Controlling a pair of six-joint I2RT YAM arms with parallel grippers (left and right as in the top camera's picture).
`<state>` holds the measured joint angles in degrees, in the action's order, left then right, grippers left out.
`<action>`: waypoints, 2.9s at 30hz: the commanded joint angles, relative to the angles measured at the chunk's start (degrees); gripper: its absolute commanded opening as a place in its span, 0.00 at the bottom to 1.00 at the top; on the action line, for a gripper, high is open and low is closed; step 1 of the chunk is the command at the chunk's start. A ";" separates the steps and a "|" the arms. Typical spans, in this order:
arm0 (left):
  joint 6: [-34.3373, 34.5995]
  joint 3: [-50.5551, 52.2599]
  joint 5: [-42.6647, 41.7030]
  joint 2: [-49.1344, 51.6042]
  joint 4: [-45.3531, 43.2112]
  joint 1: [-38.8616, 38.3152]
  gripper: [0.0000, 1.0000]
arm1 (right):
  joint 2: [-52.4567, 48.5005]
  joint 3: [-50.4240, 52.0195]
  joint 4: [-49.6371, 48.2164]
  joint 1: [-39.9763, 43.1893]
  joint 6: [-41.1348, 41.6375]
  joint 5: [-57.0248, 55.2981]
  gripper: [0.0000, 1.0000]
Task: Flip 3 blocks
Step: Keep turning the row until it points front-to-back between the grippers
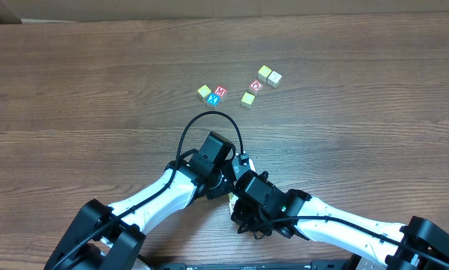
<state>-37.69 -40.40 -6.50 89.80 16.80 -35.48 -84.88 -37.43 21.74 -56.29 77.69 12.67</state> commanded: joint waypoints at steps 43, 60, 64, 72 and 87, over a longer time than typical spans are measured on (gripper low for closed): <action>0.42 0.48 -2.05 5.44 -2.10 -0.42 0.04 | -0.13 -0.37 -1.07 0.04 0.35 -3.02 0.04; 1.97 0.48 -0.35 5.44 -2.14 0.87 0.04 | -0.13 -0.37 -0.46 0.04 0.33 -3.02 0.04; 2.16 0.48 -0.55 5.44 -2.23 1.60 0.04 | -0.13 -0.37 -0.46 0.04 0.33 -3.02 0.04; 3.48 0.48 -0.11 5.44 -3.48 1.77 0.04 | -0.13 -0.37 -0.44 0.04 0.33 -2.99 0.04; 3.89 0.48 -0.13 5.44 -3.80 1.77 0.04 | -0.13 -0.39 -0.42 0.04 0.33 -2.97 0.04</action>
<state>-34.65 -40.99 -8.36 93.19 12.60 -34.35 -85.03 -37.43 21.67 -56.29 78.15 10.90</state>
